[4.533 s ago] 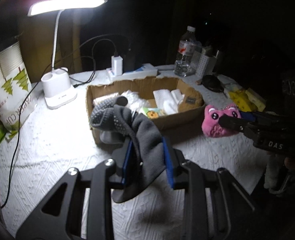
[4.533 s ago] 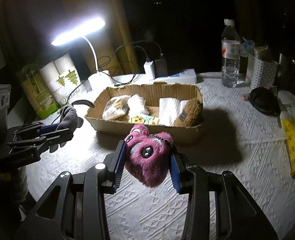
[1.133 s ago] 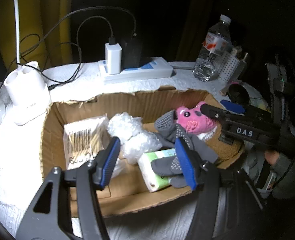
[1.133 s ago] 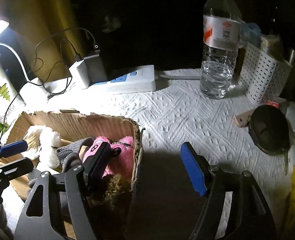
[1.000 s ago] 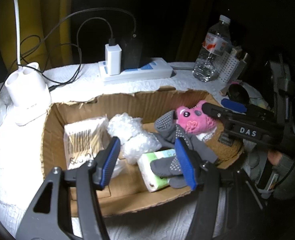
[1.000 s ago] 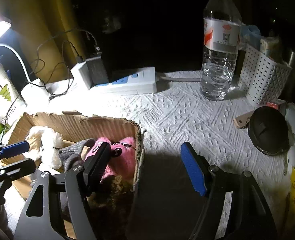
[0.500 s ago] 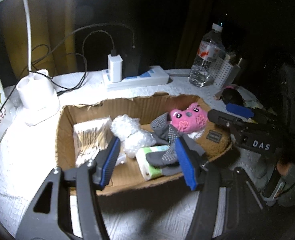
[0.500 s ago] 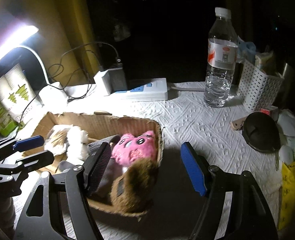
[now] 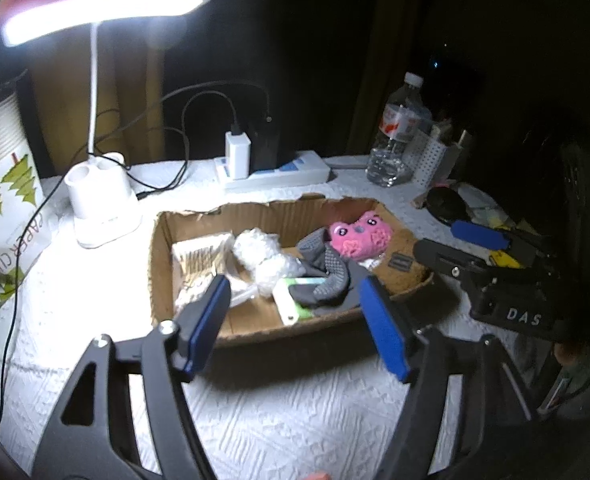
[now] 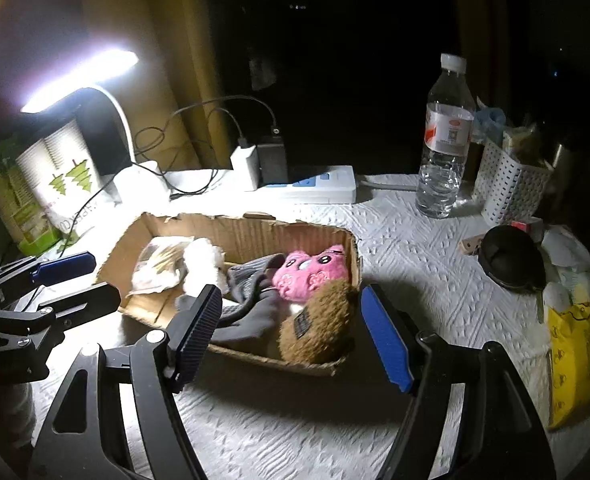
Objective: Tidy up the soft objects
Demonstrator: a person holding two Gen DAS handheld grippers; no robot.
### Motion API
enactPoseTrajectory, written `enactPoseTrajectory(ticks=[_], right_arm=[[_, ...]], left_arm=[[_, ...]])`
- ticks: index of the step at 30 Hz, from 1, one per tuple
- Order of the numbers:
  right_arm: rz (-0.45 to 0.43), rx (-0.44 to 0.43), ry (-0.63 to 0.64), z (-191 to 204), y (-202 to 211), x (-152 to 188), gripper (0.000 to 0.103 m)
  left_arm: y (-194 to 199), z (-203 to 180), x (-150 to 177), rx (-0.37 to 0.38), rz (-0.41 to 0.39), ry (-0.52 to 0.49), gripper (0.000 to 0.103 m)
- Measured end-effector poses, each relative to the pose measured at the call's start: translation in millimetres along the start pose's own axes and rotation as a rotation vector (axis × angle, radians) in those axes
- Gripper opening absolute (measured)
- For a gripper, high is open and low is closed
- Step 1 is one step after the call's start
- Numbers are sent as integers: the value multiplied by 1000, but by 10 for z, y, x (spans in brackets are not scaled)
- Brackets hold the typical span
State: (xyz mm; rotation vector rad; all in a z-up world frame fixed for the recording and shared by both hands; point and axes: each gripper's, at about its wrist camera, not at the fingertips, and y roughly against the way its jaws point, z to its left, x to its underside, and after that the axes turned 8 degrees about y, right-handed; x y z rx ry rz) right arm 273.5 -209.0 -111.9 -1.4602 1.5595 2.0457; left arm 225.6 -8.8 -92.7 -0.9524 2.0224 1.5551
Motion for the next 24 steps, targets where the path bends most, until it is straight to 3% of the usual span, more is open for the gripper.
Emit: enactPoseTrajectory(ticks=[14, 18, 24], right_arm=[[-37, 3, 46, 371, 416, 111, 75], [-49, 2, 57, 465, 535, 139, 75], [-73, 5, 76, 616, 723, 170, 75]], left_arm=[[454, 66, 209, -13, -45, -9, 71], [599, 73, 254, -12, -68, -10, 89], [837, 88, 319, -25, -102, -15, 91]])
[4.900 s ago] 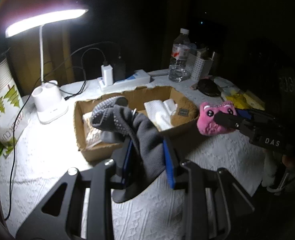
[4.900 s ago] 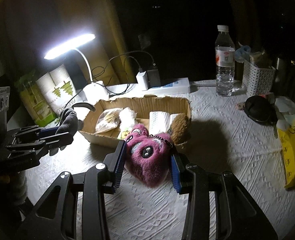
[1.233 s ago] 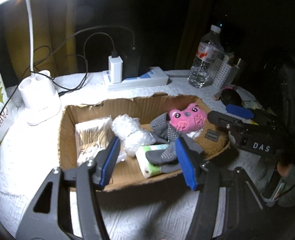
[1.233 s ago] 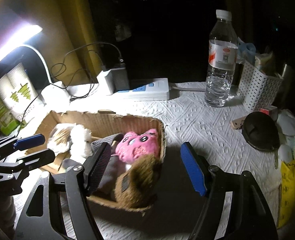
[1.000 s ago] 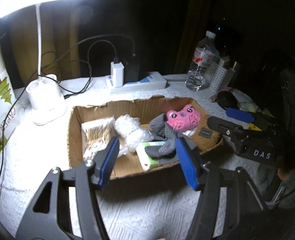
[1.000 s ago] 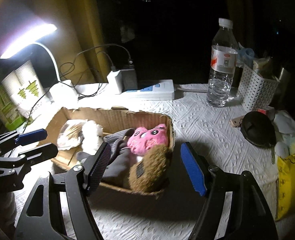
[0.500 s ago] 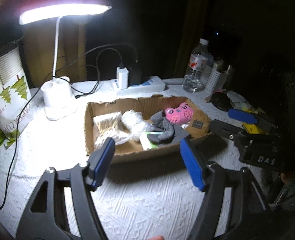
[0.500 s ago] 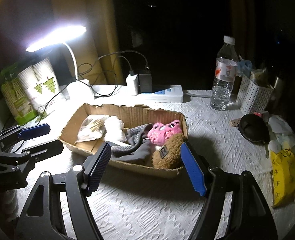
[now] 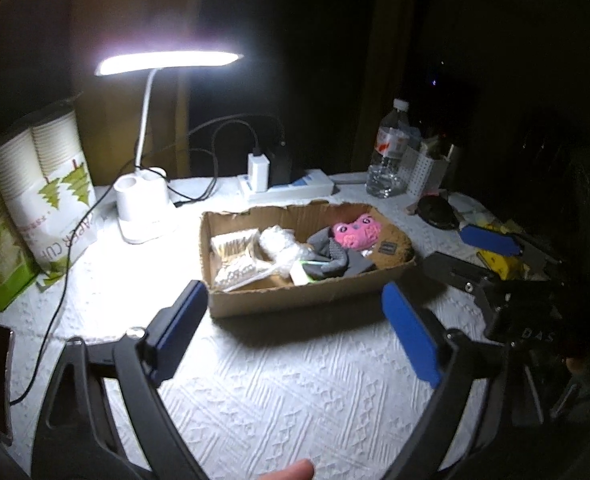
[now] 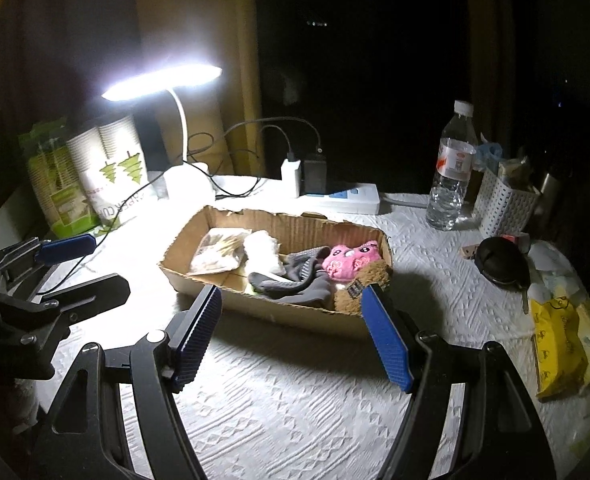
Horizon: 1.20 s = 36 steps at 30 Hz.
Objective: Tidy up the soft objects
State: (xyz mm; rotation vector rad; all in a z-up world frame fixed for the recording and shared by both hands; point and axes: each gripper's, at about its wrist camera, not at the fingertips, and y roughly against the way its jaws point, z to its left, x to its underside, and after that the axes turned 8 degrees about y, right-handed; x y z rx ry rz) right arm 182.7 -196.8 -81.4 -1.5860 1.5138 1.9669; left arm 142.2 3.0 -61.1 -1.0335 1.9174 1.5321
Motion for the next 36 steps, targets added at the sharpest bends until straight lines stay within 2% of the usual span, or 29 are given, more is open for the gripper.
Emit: enactPoseTrajectory(ticks=[18, 30, 31, 34, 36], right_arm=[[-113, 43, 37, 313, 677, -75, 75], [-209, 83, 38, 429, 1256, -165, 75], [-216, 84, 36, 435, 1294, -177, 76], [-242, 98, 30, 447, 1439, -220, 86], [-251, 106, 29, 451, 1504, -244, 86]], left_arm=[[727, -46, -10, -8, -137, -40, 91], [1188, -141, -76, 16, -190, -63, 91], [1216, -149, -84, 11, -195, -64, 91], [1328, -178, -116, -10, -225, -76, 91], [1402, -196, -141, -19, -245, -82, 91]])
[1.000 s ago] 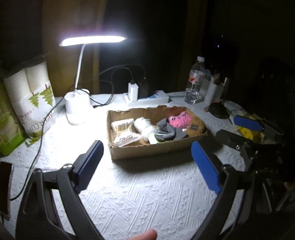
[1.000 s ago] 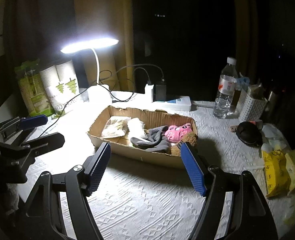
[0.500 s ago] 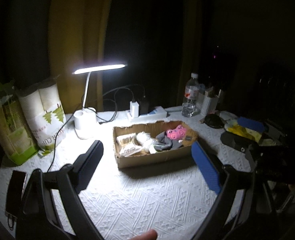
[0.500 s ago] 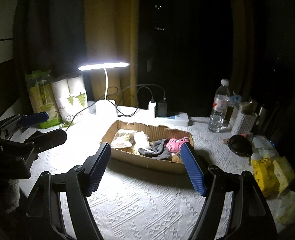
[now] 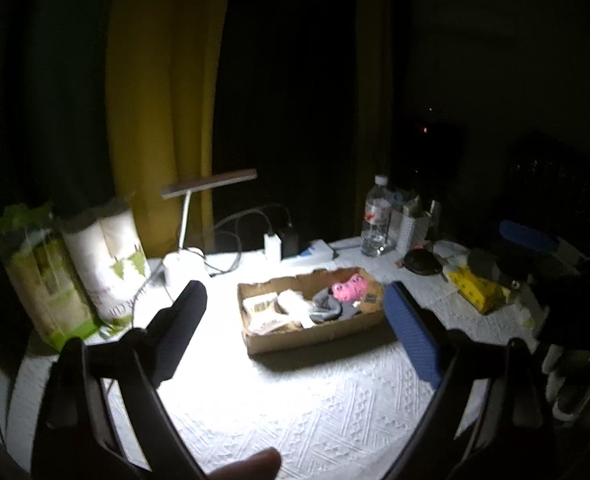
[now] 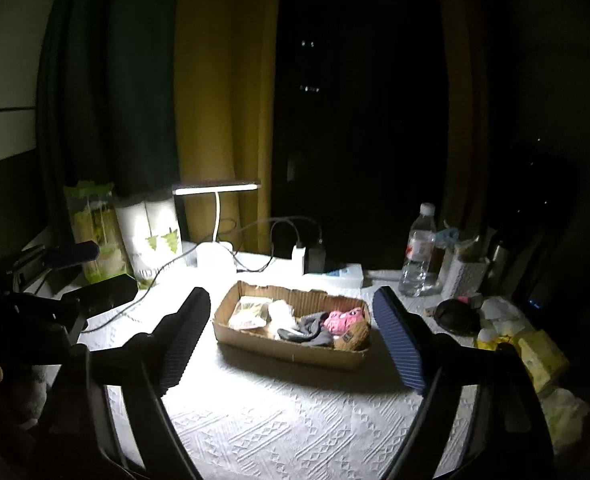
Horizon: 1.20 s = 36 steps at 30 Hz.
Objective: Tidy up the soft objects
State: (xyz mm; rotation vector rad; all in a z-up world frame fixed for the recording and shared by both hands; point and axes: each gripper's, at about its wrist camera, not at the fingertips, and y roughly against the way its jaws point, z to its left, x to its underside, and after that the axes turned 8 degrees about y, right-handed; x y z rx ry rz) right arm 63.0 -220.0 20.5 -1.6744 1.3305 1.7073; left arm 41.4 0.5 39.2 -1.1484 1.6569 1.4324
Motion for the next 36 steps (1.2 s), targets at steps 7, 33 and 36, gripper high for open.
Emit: enactPoseTrajectory(ticks=[7, 33, 36], right_arm=[[-30, 26, 4, -16, 161, -83, 86], [-39, 36, 3, -80, 218, -64, 86], [-39, 36, 3, -80, 217, -64, 86]], left_arm=[[155, -30, -88, 10, -41, -13, 91], [183, -102, -94, 20, -48, -29, 92], [183, -103, -96, 20, -50, -29, 92]])
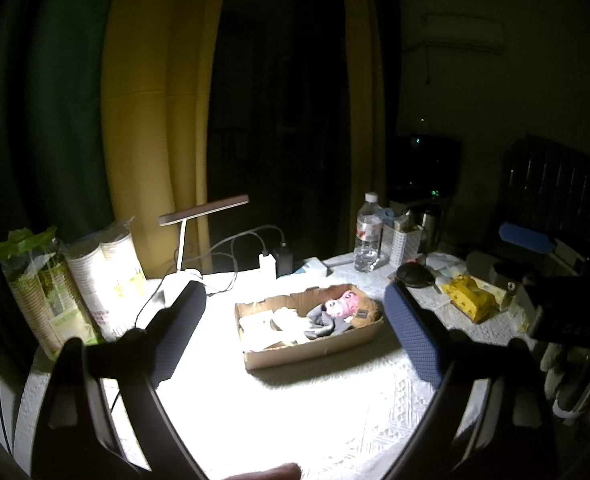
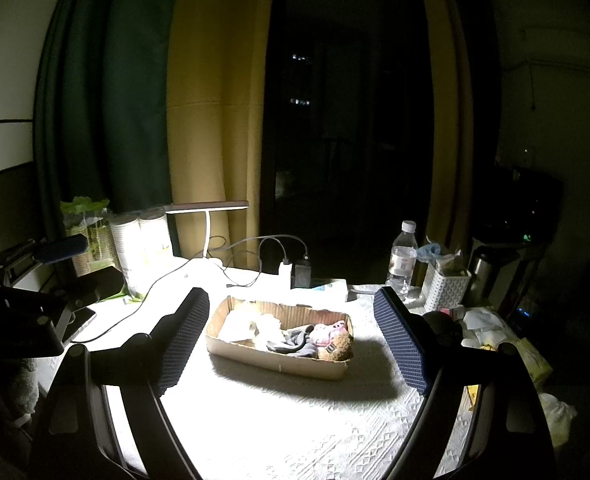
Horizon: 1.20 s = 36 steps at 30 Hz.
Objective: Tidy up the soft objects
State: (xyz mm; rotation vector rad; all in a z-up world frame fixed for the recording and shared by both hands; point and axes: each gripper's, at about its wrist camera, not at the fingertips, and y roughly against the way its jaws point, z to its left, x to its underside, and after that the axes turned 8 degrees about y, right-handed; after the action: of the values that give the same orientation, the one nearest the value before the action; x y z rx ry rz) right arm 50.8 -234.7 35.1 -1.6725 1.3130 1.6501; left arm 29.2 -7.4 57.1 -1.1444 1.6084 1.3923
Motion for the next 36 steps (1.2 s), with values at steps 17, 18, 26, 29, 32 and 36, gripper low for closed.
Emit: enactPoseTrajectory(ticks=[17, 18, 26, 29, 32, 36], right_arm=[[3, 0, -1, -16, -16, 16, 86], [3, -1, 0, -14, -13, 10, 86], [6, 0, -2, -15, -27, 18, 86], [10, 1, -4, -21, -23, 58, 86], [9, 0, -3, -21, -39, 40, 86], [9, 2, -4, -28, -46, 50, 86]], left_arm=[[-3, 7, 0, 1, 2, 0, 92], [-2, 7, 0, 1, 2, 0, 92], [-10, 0, 8, -1, 4, -1, 92], [-9, -1, 14, -1, 4, 0, 92], [-8, -2, 10, -1, 3, 0, 92], [0, -5, 22, 0, 0, -2, 92]])
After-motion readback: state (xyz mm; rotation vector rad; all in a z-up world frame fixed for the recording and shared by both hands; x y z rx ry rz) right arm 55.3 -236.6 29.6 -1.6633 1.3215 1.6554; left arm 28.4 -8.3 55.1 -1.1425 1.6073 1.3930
